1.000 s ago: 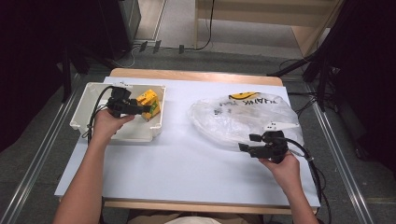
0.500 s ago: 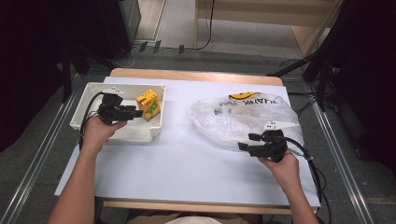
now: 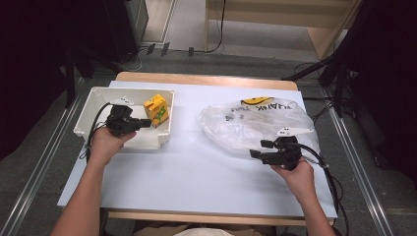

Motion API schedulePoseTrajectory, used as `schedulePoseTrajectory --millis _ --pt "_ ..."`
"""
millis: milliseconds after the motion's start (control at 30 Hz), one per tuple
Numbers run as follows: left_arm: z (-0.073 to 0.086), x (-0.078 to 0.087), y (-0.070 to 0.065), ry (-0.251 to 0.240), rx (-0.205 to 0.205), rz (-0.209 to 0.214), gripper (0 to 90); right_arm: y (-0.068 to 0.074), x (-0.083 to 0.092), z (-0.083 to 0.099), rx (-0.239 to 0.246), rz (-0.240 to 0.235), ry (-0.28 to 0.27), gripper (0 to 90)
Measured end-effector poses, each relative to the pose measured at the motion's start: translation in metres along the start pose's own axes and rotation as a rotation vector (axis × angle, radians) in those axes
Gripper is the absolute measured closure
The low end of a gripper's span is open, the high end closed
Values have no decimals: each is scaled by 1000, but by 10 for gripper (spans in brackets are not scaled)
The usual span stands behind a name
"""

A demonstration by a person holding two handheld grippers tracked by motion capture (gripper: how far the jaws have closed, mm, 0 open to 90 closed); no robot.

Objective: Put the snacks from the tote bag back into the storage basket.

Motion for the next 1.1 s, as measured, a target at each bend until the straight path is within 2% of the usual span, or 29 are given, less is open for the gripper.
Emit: schedulePoseTrajectory --millis 267,400,600,833,1000,1100 --pt "0 -13 -7 3 -19 -6 900 0 -1 0 4 -2 5 353" --pt "0 -19 -10 1 -39 -30 900 0 -1 1 4 1 8 354" --pt "1 -29 -7 25 -32 -44 900 0 -2 1 5 3 11 354" --pt "1 -33 0 18 6 -46 900 0 -3 1 3 4 15 354" --pt "3 -38 1 37 -3 -57 900 0 -3 1 2 4 13 355" --pt "2 -39 3 36 5 -61 900 0 -3 1 3 4 14 355"
Point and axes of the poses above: each handheld gripper's, and its own axes: x roughly backward along the jaws, z roughly out of its underside, y roughly to its left, the point moved 2 cm from there along -x, roughly forward along the jaws, and after that the axes turned 13 degrees about -z, right-handed, at the moved point
